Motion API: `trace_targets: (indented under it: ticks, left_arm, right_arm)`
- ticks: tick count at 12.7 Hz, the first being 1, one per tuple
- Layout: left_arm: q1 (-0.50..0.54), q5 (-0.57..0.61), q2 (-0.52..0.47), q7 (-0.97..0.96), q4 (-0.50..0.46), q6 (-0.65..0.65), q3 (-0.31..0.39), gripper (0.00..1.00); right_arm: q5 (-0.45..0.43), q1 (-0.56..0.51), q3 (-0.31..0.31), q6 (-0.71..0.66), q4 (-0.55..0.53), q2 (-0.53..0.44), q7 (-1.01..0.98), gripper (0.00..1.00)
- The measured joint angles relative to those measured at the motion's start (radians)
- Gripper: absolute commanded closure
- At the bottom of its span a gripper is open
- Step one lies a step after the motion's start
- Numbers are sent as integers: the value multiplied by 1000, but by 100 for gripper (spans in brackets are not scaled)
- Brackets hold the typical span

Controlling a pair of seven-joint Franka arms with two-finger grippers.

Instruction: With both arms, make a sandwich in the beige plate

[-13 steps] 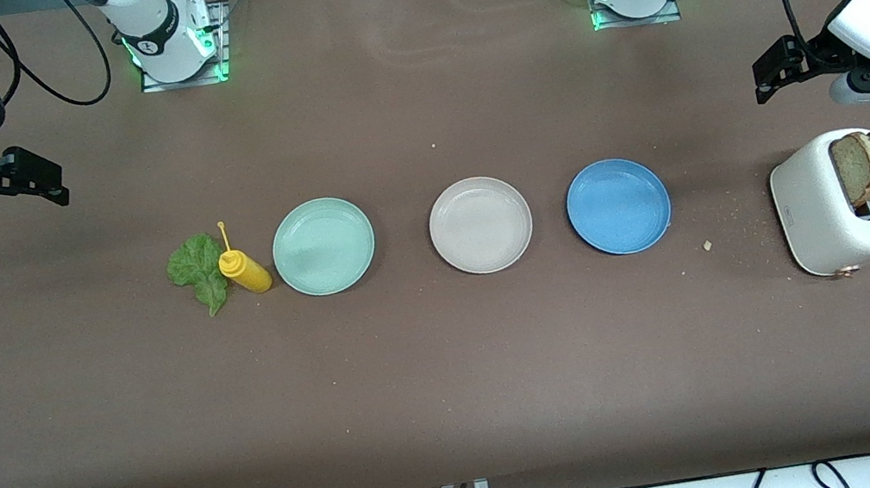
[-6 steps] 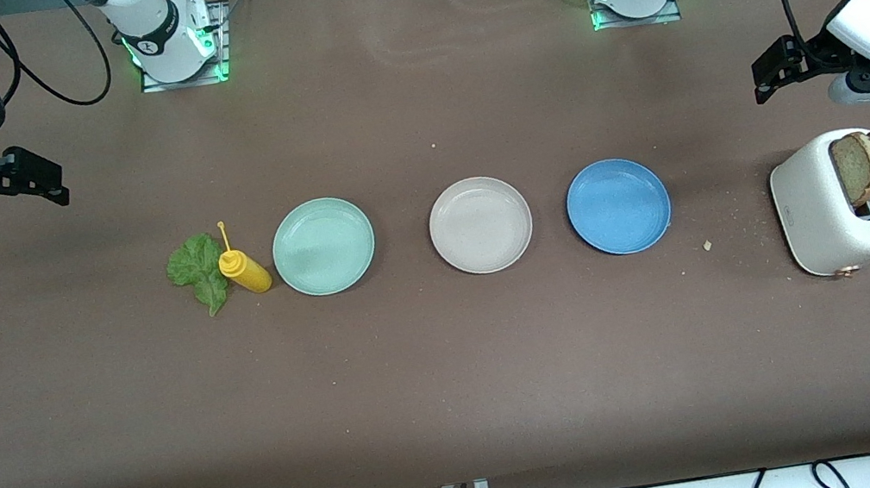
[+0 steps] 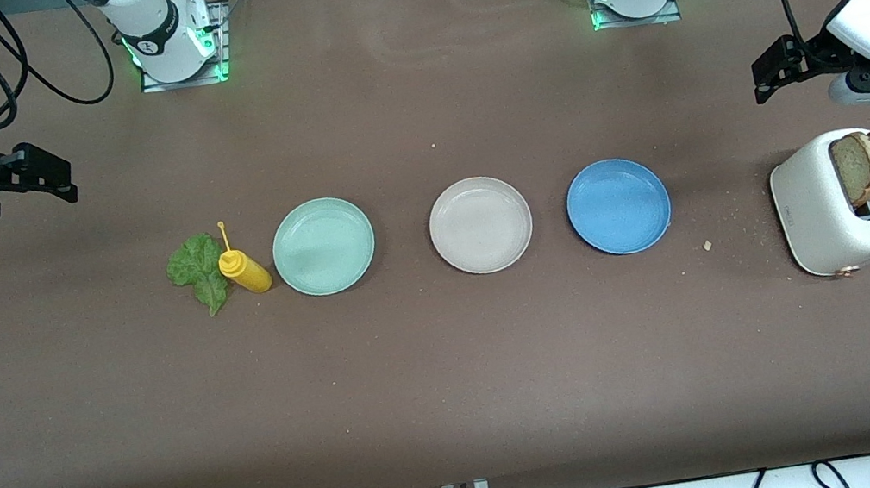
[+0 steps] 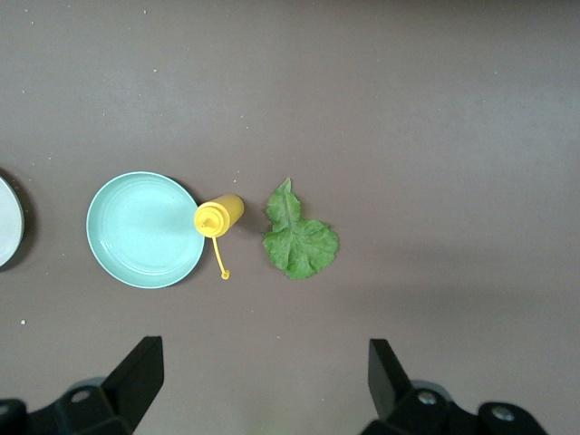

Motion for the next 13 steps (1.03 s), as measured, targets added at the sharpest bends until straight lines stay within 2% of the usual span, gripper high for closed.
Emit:
trace_targets:
  ticks: [13]
  left_arm:
    - [0,0,0,0,0,0,-1,0]
  right_arm:
    - [0,0,-2,-14,-2,1,0,0]
